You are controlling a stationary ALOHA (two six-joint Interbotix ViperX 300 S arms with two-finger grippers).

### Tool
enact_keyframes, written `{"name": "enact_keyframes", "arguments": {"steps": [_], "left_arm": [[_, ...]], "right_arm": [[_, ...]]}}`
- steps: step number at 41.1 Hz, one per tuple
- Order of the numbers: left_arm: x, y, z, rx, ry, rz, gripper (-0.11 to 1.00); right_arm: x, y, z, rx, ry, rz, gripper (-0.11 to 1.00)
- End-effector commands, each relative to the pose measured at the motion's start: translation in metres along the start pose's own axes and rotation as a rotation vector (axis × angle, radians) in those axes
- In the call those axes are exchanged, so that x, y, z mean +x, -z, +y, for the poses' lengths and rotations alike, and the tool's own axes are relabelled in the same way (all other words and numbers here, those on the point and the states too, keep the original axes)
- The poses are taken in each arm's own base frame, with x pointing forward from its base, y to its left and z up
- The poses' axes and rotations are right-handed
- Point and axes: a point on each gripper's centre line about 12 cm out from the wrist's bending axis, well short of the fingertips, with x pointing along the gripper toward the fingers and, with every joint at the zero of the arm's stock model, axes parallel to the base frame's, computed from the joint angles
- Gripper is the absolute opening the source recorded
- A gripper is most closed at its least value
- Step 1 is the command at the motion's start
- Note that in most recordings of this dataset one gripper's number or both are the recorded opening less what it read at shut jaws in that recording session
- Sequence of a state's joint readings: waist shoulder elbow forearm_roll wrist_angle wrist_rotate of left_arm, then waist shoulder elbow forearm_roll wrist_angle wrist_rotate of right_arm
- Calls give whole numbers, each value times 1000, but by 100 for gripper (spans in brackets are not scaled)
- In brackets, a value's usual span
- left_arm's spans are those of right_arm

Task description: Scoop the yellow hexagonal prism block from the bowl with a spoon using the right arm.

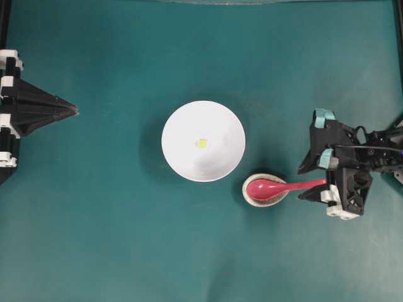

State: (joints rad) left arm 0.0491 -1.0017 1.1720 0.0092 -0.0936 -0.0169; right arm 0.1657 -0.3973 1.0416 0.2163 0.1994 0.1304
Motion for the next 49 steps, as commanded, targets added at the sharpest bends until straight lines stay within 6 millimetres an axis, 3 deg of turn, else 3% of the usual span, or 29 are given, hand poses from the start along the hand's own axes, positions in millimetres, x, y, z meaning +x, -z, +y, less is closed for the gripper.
{"name": "enact_keyframes", "arguments": {"steps": [1, 22, 49], "left_arm": [[1, -11, 0, 0, 2, -34, 0], [1, -11, -5, 2, 25, -30, 0], [1, -11, -6, 2, 33, -30, 0]], "right_arm": [[-5, -9, 3, -21, -13, -67, 64], [-6, -15, 3, -91, -37, -264, 66], [17, 40, -4, -171, -83, -429, 65]]}}
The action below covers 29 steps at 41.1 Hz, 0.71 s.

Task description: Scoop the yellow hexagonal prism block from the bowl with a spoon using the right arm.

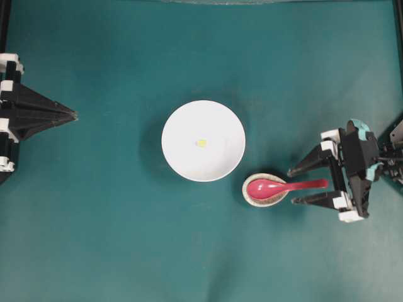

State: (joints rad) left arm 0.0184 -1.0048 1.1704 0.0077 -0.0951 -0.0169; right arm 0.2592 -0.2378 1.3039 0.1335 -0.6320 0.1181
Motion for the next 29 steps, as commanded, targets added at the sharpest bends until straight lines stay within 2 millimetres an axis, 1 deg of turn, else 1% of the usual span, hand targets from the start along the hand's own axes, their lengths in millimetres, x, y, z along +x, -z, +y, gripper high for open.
{"name": "enact_keyframes", "arguments": {"steps": [1, 6, 15, 23, 29], "left_arm": [[1, -9, -1, 2, 4, -23, 0], [2, -7, 0, 2, 2, -14, 0], [3, -6, 0, 2, 2, -11, 0], [3, -6, 0, 2, 2, -9, 0], [3, -6, 0, 2, 2, -8, 0]], "right_arm": [[1, 3, 2, -4, -8, -34, 65], [1, 14, -1, -2, 11, -52, 65], [2, 25, -7, -25, 55, -103, 65], [4, 37, -3, -51, 69, -93, 65], [1, 43, -1, -54, 85, -94, 65]]}}
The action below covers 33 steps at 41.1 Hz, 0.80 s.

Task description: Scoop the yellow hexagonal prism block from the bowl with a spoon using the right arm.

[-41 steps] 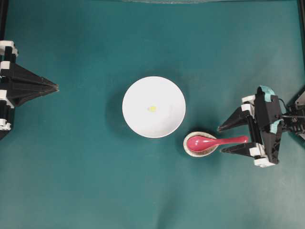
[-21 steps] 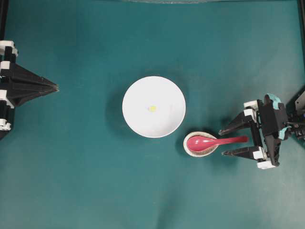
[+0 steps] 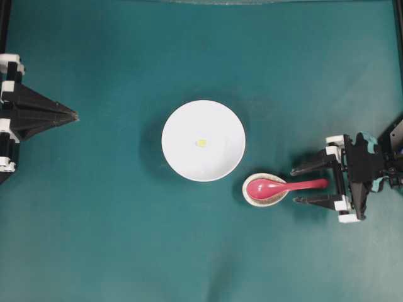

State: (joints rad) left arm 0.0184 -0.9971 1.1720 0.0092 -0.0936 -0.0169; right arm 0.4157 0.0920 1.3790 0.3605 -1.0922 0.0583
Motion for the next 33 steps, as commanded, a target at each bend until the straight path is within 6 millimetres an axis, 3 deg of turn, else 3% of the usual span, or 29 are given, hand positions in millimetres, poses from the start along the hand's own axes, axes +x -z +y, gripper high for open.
{"name": "enact_keyframes", "arguments": {"steps": [1, 22, 33], "left_arm": [[2, -8, 0, 0, 2, -18, 0], [2, -9, 0, 0, 2, -23, 0], [2, -8, 0, 0, 2, -18, 0]], "right_arm": [[-3, -3, 2, -1, 3, -33, 65], [0, -5, 4, -73, 16, -36, 62], [-1, -4, 4, -74, 15, -34, 54]]}}
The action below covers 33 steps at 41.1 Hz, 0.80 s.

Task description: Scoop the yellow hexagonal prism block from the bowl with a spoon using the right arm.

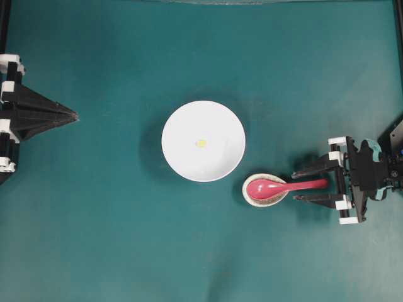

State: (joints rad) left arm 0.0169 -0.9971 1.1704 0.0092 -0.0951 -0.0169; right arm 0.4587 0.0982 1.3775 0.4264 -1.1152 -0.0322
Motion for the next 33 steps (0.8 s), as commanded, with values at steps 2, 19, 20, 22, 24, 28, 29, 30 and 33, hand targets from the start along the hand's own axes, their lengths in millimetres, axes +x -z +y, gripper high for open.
{"name": "enact_keyframes", "arguments": {"steps": [2, 19, 20, 22, 24, 28, 29, 30, 33], "left_arm": [[2, -7, 0, 0, 0, -15, 0], [2, -8, 0, 0, 0, -18, 0], [2, -8, 0, 0, 0, -20, 0], [2, -8, 0, 0, 0, -18, 0], [2, -8, 0, 0, 0, -20, 0], [2, -8, 0, 0, 0, -18, 0], [2, -8, 0, 0, 2, -18, 0], [2, -7, 0, 0, 0, -17, 0], [2, -8, 0, 0, 0, -18, 0]], "right_arm": [[0, -3, 1, 3, -4, -16, 52], [2, -2, 2, 7, -4, 3, 48], [2, -2, 3, 7, -6, 4, 48], [2, -2, 3, 7, -6, 4, 48], [3, -3, 3, 8, -6, -1, 48], [3, -3, 3, 8, -5, -2, 46], [3, -3, 3, 8, -5, -1, 45], [3, -3, 3, 7, -6, -2, 45], [3, -4, 3, 8, -6, -4, 43]]}}
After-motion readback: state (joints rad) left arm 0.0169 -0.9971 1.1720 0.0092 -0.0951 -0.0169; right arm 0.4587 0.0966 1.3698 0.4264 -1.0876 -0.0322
